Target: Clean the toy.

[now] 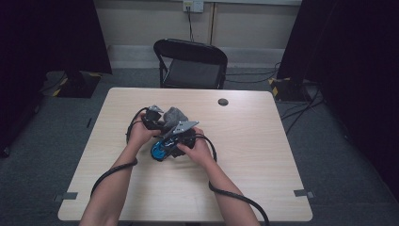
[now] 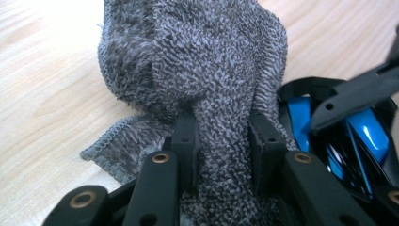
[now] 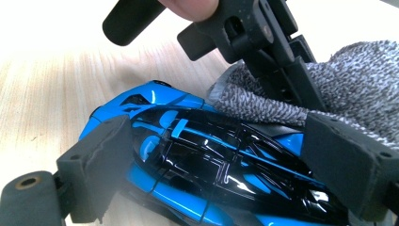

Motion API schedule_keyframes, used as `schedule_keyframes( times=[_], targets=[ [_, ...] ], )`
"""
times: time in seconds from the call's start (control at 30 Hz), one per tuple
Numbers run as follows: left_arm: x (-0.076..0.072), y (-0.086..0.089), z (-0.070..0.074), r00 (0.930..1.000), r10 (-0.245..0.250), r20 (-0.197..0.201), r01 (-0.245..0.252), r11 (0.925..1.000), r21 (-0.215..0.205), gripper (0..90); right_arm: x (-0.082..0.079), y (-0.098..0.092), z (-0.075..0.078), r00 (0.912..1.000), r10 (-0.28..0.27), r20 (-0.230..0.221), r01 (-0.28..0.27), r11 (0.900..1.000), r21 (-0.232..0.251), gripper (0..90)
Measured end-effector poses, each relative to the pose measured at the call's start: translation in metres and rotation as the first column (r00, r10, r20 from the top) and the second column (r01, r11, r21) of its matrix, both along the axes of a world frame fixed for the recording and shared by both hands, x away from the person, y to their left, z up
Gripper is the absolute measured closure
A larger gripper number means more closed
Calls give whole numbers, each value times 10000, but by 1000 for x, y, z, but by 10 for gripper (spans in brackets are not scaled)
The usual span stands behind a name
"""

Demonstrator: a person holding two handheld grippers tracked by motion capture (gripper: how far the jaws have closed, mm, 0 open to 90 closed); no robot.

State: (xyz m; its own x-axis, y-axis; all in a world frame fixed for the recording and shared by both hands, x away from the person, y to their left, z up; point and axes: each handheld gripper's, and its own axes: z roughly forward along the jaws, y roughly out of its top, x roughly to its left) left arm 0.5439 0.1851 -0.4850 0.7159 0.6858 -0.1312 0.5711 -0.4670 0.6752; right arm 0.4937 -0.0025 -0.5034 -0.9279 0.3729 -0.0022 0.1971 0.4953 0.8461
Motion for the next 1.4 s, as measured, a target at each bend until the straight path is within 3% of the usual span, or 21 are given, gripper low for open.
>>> schedule_keyframes(
  times=[0.27,0.57,0.83,1.4],
  targets=[
    [-4,4,-1,9998,-172,-65,170,9995,-280,686,0,0,0,10000,14,-4,-14,10000,-3,97],
    [-6,9,1,9992,-332,-220,328,9993,-187,687,0,0,0,10000,39,-10,-39,10000,-6,97],
    [-12,16,0,9991,-214,-365,197,9988,-449,686,0,0,0,10000,31,-15,-31,10000,-11,97],
    [-23,31,2,9978,-257,-606,232,9989,-419,687,0,0,0,10000,37,-13,-37,10000,-7,97]
  ],
)
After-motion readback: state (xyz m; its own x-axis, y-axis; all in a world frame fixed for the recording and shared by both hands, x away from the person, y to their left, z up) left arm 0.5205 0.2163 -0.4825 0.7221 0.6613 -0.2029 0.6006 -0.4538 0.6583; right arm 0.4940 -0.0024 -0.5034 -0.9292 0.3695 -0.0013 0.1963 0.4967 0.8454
